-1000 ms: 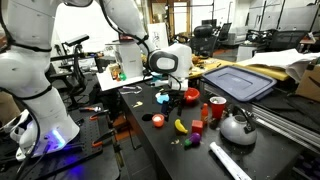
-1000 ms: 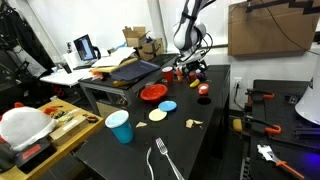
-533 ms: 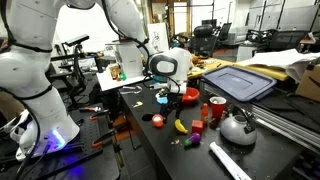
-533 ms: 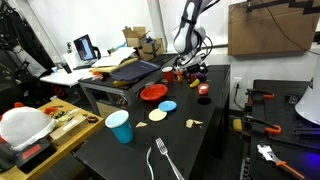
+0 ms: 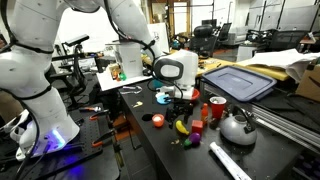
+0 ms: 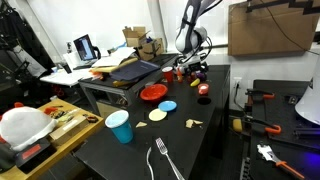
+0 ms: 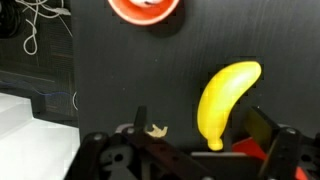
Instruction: Move the banana to the left
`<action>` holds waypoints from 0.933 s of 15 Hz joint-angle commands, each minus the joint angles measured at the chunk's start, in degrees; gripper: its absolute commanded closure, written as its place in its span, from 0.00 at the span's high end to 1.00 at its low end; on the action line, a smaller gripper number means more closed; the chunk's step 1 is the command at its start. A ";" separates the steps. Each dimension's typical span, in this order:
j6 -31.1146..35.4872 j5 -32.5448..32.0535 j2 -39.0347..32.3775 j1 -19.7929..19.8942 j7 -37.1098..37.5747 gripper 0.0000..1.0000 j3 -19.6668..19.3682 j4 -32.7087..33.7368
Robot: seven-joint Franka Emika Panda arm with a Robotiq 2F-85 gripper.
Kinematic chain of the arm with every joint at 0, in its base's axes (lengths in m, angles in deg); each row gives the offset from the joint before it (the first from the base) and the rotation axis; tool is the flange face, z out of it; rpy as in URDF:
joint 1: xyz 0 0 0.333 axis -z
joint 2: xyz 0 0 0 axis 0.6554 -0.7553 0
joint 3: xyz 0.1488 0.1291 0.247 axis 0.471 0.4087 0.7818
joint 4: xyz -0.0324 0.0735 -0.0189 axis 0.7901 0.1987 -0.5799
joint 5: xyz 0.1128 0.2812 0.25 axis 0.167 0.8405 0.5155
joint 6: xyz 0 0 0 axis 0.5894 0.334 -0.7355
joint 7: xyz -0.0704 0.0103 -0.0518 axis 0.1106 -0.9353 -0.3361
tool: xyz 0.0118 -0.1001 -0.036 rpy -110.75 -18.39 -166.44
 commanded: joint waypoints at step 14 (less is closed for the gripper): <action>-8.73 11.27 -4.37 9.75 -5.89 1.00 3.64 10.57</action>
